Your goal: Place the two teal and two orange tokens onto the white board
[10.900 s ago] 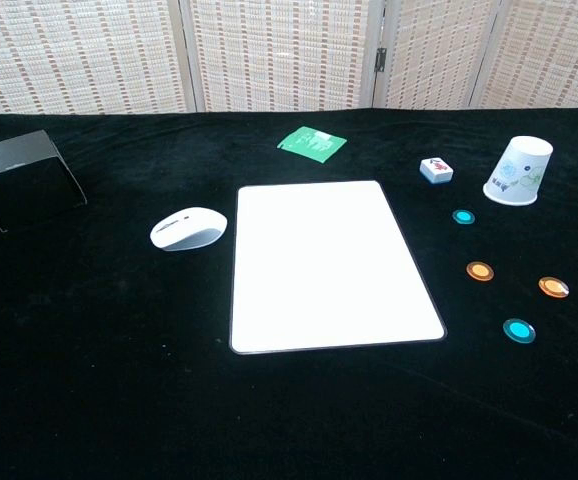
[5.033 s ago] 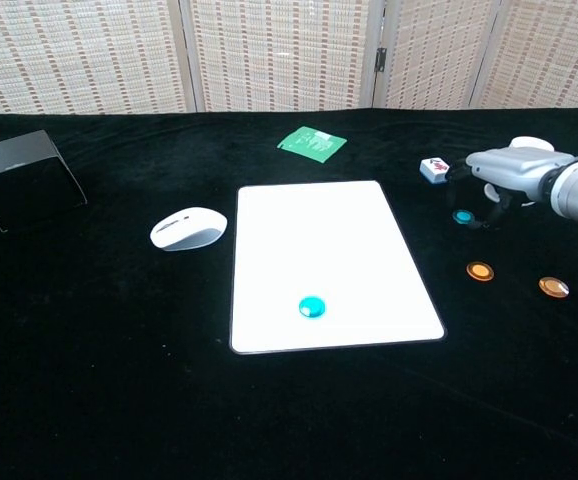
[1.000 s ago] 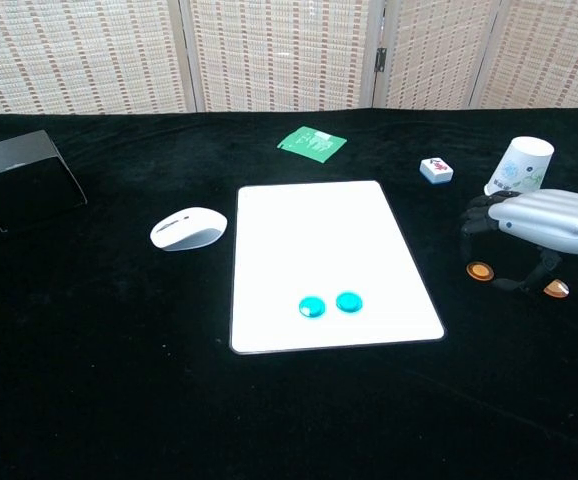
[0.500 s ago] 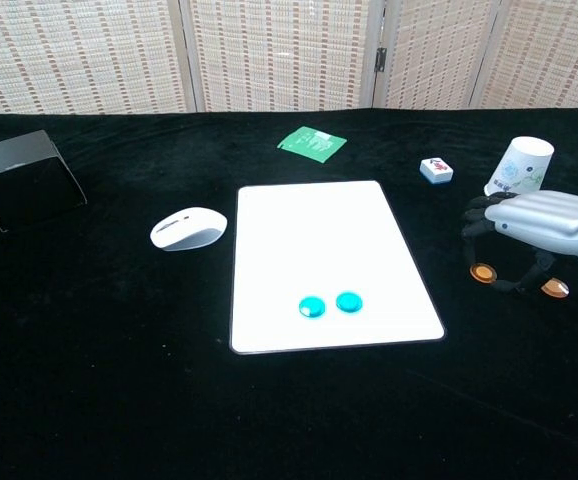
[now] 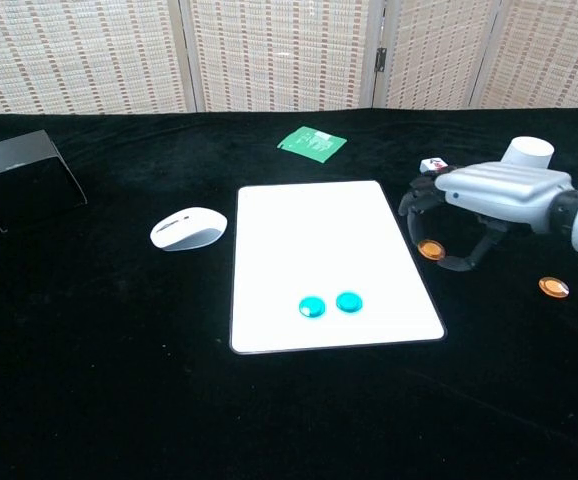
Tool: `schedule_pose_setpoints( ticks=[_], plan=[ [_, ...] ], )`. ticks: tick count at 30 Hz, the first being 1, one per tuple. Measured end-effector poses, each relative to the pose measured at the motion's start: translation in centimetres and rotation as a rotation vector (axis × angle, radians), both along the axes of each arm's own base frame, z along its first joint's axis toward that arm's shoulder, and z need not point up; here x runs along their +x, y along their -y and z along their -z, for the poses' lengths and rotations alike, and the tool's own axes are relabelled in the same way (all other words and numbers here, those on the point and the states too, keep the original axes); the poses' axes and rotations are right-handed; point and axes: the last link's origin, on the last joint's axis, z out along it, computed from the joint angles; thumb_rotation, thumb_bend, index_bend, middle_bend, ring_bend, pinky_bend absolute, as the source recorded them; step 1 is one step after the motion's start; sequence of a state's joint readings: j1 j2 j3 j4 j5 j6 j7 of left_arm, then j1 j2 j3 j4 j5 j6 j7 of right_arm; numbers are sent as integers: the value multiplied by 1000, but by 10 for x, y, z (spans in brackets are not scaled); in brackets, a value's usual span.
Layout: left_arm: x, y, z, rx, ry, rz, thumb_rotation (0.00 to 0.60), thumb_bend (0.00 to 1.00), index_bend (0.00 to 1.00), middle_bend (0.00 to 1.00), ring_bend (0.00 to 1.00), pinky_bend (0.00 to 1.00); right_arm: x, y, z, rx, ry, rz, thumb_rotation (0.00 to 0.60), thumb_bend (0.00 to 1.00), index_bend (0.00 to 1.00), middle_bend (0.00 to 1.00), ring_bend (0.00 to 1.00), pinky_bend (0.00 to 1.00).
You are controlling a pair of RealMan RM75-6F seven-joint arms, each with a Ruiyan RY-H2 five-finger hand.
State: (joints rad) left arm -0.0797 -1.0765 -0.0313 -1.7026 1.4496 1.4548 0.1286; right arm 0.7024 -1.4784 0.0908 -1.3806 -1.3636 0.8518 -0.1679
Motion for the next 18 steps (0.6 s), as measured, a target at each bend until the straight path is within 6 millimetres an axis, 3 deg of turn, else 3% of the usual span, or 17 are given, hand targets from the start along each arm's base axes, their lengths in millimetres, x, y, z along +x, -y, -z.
schedule_pose_setpoints(
  ticks=[9, 18],
  plan=[
    [-3, 4, -3, 9, 1, -12, 600, 195, 66, 0, 4, 0, 69, 19, 36, 65, -5, -89, 600, 414, 495, 217, 32, 0],
    [-6, 5, -5, 13, 2, -19, 600, 196, 66, 0, 4, 0, 99, 34, 63, 67, -48, -102, 600, 414, 492, 208, 31, 0]
  ],
)
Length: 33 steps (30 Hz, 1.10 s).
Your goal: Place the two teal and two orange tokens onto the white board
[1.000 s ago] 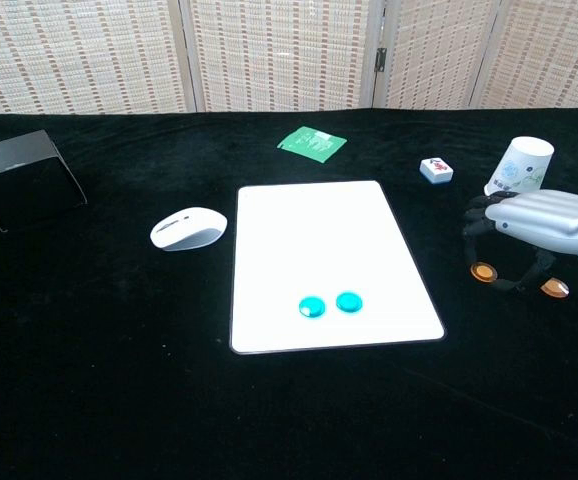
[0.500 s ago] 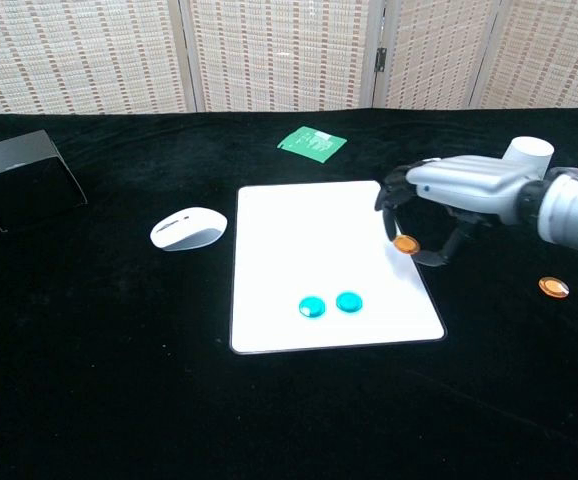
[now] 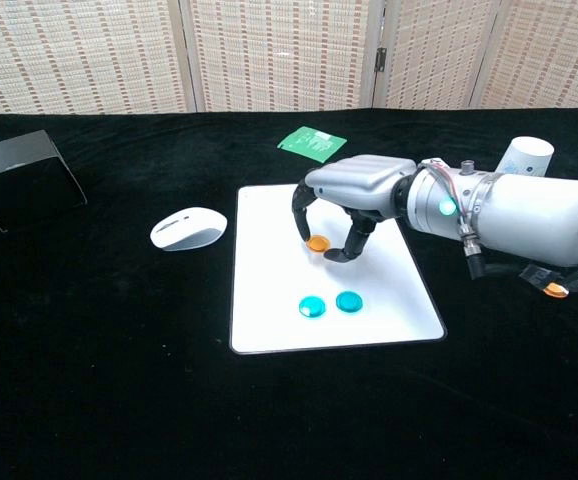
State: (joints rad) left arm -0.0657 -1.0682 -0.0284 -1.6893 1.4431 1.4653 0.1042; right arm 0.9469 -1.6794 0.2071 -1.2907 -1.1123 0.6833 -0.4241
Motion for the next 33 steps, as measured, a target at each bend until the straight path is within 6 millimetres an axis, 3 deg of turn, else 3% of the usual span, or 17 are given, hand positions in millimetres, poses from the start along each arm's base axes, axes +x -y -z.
schedule_pose_setpoints(
  ticks=[7, 13, 17, 23, 30, 33],
  plan=[
    [-1, 0, 0, -1, 0, -1, 600, 196, 66, 0, 4, 0, 14, 5, 14, -4, -18, -9, 600, 414, 461, 205, 33, 0],
    [-2, 0, 1, -2, 1, -5, 600, 196, 66, 0, 4, 0, 14, 6, 17, -4, -36, -15, 600, 414, 281, 201, 30, 0],
    [-3, -1, 1, -2, 2, -4, 600, 195, 66, 0, 4, 0, 12, 6, 13, -14, -26, -8, 600, 415, 246, 201, 31, 0],
    [-4, -1, 1, -3, 5, 0, 600, 196, 66, 0, 4, 0, -6, 8, -13, -73, 7, 9, 600, 414, 342, 202, 41, 0],
    [-1, -4, 4, -9, 10, 14, 600, 196, 66, 0, 4, 0, -60, -5, -69, -157, 19, 48, 600, 415, 376, 203, 46, 0],
    [1, -5, 5, -12, 11, 20, 600, 196, 66, 0, 4, 0, -79, -17, -83, -170, 24, 64, 600, 414, 376, 197, 43, 0]
  ],
)
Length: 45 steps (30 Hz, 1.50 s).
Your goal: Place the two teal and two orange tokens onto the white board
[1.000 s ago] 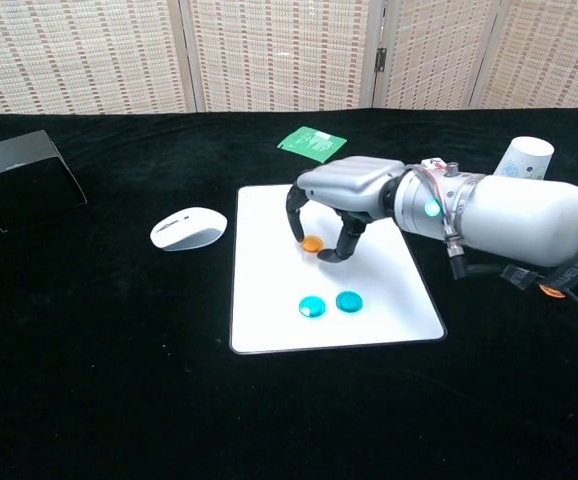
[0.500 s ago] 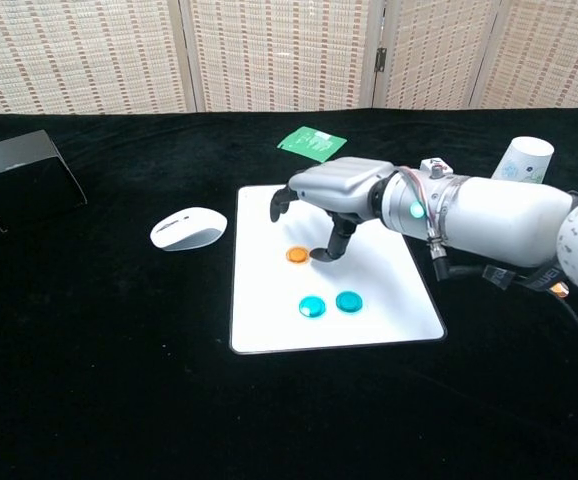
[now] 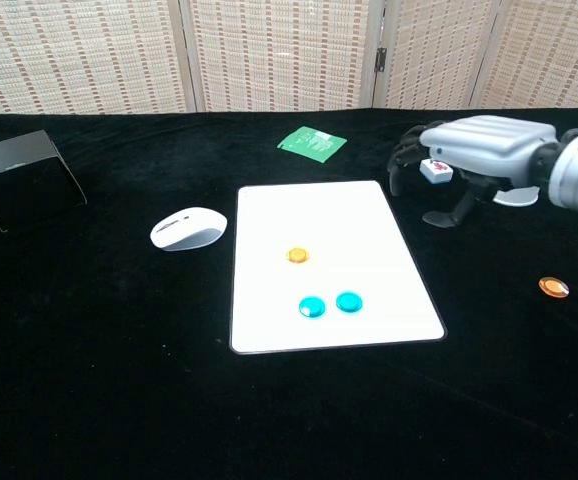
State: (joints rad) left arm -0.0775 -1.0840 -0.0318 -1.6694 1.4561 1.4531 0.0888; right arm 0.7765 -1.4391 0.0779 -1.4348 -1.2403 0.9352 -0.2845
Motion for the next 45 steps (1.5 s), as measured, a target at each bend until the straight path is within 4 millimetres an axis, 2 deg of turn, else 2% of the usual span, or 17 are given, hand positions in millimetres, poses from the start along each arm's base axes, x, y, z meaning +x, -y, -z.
schedule_pose_setpoints(
  ticks=[2, 6, 12, 24, 31, 45],
  plan=[
    [2, -1, 0, 0, 1, 8, 600, 196, 66, 0, 4, 0, -11, -6, -7, -9, -4, 12, 600, 414, 376, 172, 30, 0],
    [4, -2, 0, -2, 0, 15, 600, 196, 66, 0, 4, 0, -47, -30, -18, -17, 4, 68, 600, 415, 374, 104, 0, 0],
    [9, -3, 1, -6, 0, 30, 600, 195, 66, 0, 4, 0, -90, -61, -30, -40, 9, 123, 600, 415, 368, 12, 0, 0],
    [14, -4, 1, -9, 0, 43, 600, 196, 66, 0, 3, 0, -136, -72, -32, -78, 8, 211, 600, 415, 387, 2, 0, 0],
    [13, -5, 3, -14, 2, 41, 600, 196, 66, 0, 3, 0, -152, -79, -29, -70, -5, 253, 600, 415, 394, 6, 0, 0],
    [11, -6, 3, -14, 4, 36, 600, 196, 66, 0, 3, 0, -147, -67, -14, -45, -9, 261, 600, 414, 398, 14, 0, 0]
  ],
)
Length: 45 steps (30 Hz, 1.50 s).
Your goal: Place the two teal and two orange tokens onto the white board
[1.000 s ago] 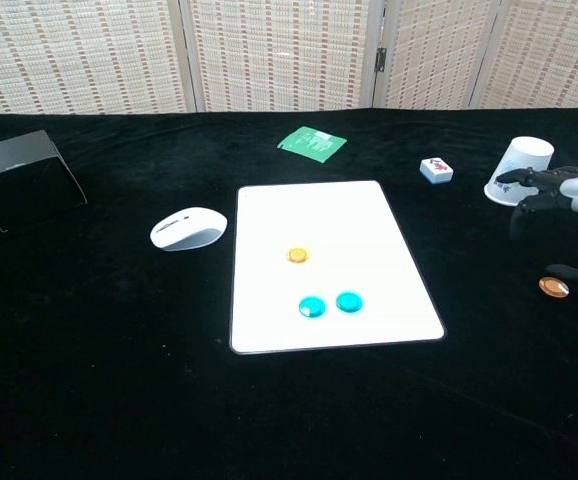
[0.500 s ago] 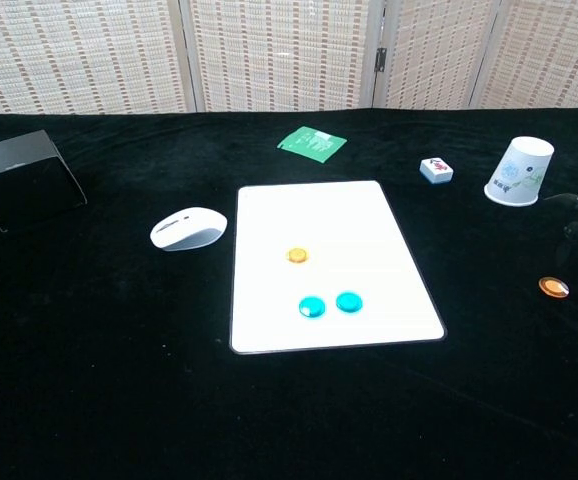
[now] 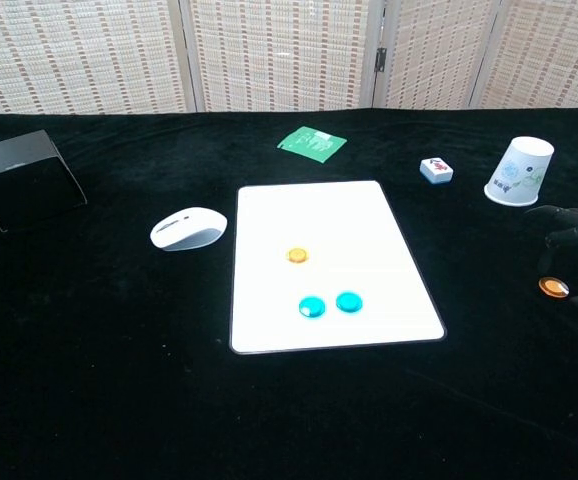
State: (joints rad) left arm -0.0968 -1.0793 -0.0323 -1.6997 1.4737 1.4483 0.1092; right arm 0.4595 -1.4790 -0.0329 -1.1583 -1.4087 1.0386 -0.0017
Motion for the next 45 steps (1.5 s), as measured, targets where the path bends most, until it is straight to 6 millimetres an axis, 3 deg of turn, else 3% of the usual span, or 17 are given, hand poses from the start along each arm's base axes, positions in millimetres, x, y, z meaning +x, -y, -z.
schedule_pose_setpoints(
  ticks=[23, 26, 35, 39, 45],
  plan=[
    [-3, 0, 0, 0, -4, -10, 600, 196, 65, 0, 2, 0, 16, 7, 5, 28, 24, -20, 600, 417, 502, 98, 0, 0],
    [-2, -1, 0, 2, -2, -5, 600, 196, 65, 0, 2, 0, 30, 12, 3, 34, 53, -42, 600, 416, 503, 105, 0, 0],
    [-4, 2, -1, 7, 1, -11, 600, 196, 65, 0, 2, 0, 103, 41, 14, 109, 80, -167, 600, 417, 503, 105, 0, 0],
    [-7, 3, -2, 10, 1, -19, 600, 196, 65, 0, 2, 0, 137, 56, 32, 141, 73, -211, 600, 416, 503, 105, 0, 0],
    [-10, 5, -4, 16, 2, -30, 600, 196, 65, 0, 2, 0, 173, 69, 61, 174, 82, -227, 600, 416, 503, 105, 0, 0]
  ],
)
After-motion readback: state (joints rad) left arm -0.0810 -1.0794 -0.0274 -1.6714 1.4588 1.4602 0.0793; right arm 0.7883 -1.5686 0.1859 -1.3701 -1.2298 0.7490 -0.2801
